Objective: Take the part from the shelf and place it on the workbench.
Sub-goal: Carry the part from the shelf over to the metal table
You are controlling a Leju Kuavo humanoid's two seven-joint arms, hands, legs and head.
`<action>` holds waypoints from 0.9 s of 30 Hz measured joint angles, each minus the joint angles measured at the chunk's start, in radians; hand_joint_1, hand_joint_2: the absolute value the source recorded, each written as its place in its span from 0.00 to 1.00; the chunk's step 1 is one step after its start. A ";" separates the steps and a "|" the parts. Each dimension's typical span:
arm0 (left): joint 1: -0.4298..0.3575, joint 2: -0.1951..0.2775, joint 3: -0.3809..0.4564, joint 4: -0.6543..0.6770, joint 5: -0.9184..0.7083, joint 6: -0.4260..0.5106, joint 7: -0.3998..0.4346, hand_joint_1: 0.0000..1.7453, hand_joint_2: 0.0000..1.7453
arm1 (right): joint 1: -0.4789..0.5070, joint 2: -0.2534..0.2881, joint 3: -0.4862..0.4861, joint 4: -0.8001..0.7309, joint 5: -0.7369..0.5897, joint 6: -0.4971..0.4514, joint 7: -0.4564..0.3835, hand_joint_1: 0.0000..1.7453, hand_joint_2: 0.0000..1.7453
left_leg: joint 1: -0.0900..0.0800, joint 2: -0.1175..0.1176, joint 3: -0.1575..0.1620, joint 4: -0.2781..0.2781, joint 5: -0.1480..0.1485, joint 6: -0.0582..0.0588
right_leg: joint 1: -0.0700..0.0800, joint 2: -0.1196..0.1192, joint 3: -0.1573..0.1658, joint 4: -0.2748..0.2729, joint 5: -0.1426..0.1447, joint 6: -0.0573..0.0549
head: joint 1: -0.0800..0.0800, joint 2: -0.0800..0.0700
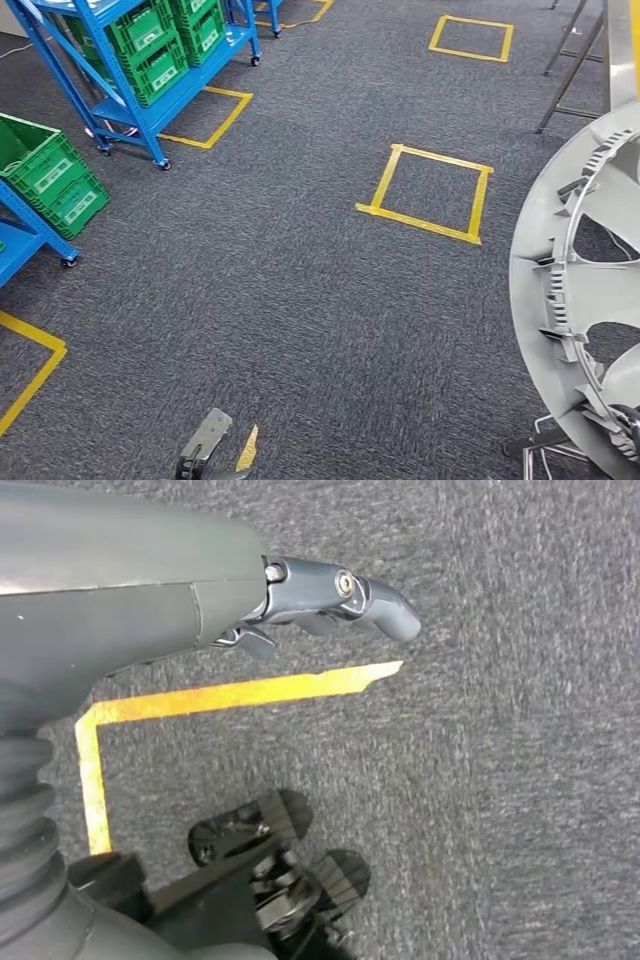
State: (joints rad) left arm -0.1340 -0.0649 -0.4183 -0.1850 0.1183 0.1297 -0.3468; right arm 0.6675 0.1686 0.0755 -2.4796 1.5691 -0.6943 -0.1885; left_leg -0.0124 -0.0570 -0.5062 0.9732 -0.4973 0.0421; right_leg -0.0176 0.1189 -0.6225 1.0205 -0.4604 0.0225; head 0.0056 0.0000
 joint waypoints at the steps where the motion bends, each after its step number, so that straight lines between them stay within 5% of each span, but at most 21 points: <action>1: 0.000 -0.002 0.002 0.000 0.000 0.000 -0.001 0.00 1.00 | 0.000 0.002 -0.005 -0.003 0.000 0.000 0.001 1.00 1.00 | 0.003 0.014 0.003 -0.012 0.007 -0.002 | 0.003 -0.027 -0.013 0.018 -0.013 0.003 | 0.002 0.000; 3: 0.004 -0.004 0.006 0.000 -0.001 0.001 -0.002 0.00 1.00 | -0.003 0.004 -0.011 -0.006 0.001 0.000 0.002 1.00 1.00 | 0.004 0.045 0.005 -0.023 0.013 -0.002 | 0.005 -0.091 -0.062 0.125 -0.078 0.010 | 0.005 0.000; 5: 0.009 -0.005 0.007 0.000 -0.002 0.000 -0.002 0.00 1.00 | -0.004 0.004 -0.016 -0.007 0.002 0.000 0.002 1.00 1.00 | 0.003 0.081 0.002 -0.021 0.013 -0.003 | 0.000 -0.112 -0.109 0.243 -0.130 0.022 | 0.006 0.000; 6: 0.010 -0.006 0.008 0.000 -0.002 0.000 -0.002 0.00 1.00 | -0.003 0.004 -0.018 -0.007 0.002 0.000 0.003 1.00 1.00 | 0.003 0.096 0.001 -0.020 0.012 -0.005 | -0.003 -0.116 -0.109 0.255 -0.129 0.026 | 0.006 0.000; 7: 0.010 -0.006 0.009 0.000 -0.002 0.000 -0.003 0.00 1.00 | -0.003 0.004 -0.022 -0.007 0.002 0.000 0.004 1.00 1.00 | 0.004 0.110 0.000 -0.018 0.011 -0.007 | -0.006 -0.121 -0.089 0.228 -0.113 0.030 | 0.006 0.000; 9: 0.010 -0.007 0.012 0.000 -0.002 0.001 -0.003 0.00 1.00 | -0.003 0.004 -0.028 -0.008 0.002 0.000 0.008 1.00 1.00 | 0.004 0.134 0.000 -0.010 0.004 -0.017 | -0.008 -0.156 -0.002 0.092 -0.065 0.035 | 0.007 0.000; 11: 0.010 -0.007 0.015 0.000 -0.002 0.001 -0.004 0.00 1.00 | -0.003 0.006 -0.031 -0.011 0.002 0.000 0.011 1.00 1.00 | 0.001 0.151 0.000 0.001 -0.004 -0.030 | -0.005 -0.181 0.061 -0.006 -0.043 0.026 | 0.004 0.000; 14: 0.008 -0.009 0.017 0.000 -0.002 0.002 -0.006 0.00 1.00 | 0.000 0.010 -0.035 -0.014 0.002 0.000 0.018 1.00 1.00 | 0.002 0.168 0.001 0.008 -0.008 -0.045 | -0.001 -0.161 0.066 -0.016 -0.039 -0.001 | 0.001 0.000; 16: 0.007 -0.010 0.020 0.000 -0.002 0.002 -0.007 0.00 1.00 | 0.001 0.013 -0.038 -0.018 0.002 0.000 0.020 1.00 1.00 | 0.007 0.137 -0.010 0.040 -0.037 -0.054 | -0.002 -0.143 0.063 -0.019 -0.033 -0.014 | -0.002 0.000; 18: 0.009 -0.011 0.021 0.000 -0.002 0.002 -0.007 0.00 1.00 | 0.000 0.015 -0.039 -0.020 0.001 0.000 0.020 1.00 1.00 | 0.012 0.084 -0.055 0.150 -0.103 -0.060 | -0.002 -0.123 0.060 -0.020 -0.028 -0.023 | -0.005 0.000; 20: 0.014 -0.011 0.022 0.000 -0.002 0.002 -0.008 0.00 1.00 | -0.001 0.016 -0.039 -0.021 0.001 0.000 0.020 1.00 1.00 | 0.012 0.067 -0.113 0.278 -0.153 -0.058 | 0.002 -0.098 0.057 -0.019 -0.026 -0.028 | -0.005 0.000; 21: 0.015 -0.011 0.022 0.000 -0.002 0.002 -0.008 0.00 1.00 | -0.001 0.016 -0.039 -0.021 0.001 0.000 0.020 1.00 1.00 | 0.012 0.065 -0.126 0.305 -0.151 -0.055 | 0.004 -0.084 0.057 -0.019 -0.025 -0.030 | -0.005 0.000; 23: 0.015 -0.011 0.024 0.000 -0.002 0.002 -0.008 0.00 1.00 | -0.001 0.016 -0.040 -0.021 0.001 0.000 0.022 1.00 1.00 | 0.009 0.057 -0.103 0.246 -0.094 -0.043 | 0.008 -0.056 0.057 -0.018 -0.024 -0.031 | -0.005 0.000; 25: 0.015 -0.009 0.027 0.000 -0.002 0.003 -0.009 0.00 1.00 | -0.001 0.017 -0.044 -0.021 0.001 0.000 0.026 1.00 1.00 | 0.005 0.016 -0.047 0.116 -0.023 -0.028 | 0.009 -0.031 0.056 -0.016 -0.022 -0.029 | -0.004 0.000; 27: 0.014 -0.007 0.031 0.000 -0.002 0.004 -0.009 0.00 1.00 | 0.000 0.018 -0.048 -0.021 0.001 0.000 0.034 1.00 1.00 | 0.002 -0.017 -0.016 0.039 -0.002 -0.018 | 0.007 -0.010 0.048 -0.014 -0.018 -0.022 | -0.006 0.000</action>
State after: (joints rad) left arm -0.1196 -0.0715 -0.3870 -0.1850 0.1167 0.1336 -0.3562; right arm 0.6675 0.1870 0.0272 -2.5006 1.5702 -0.6943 -0.1550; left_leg -0.0100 -0.0740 -0.5218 1.0126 -0.4996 0.0240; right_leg -0.0109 0.1086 -0.5744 1.0064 -0.4786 0.0006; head -0.0002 0.0000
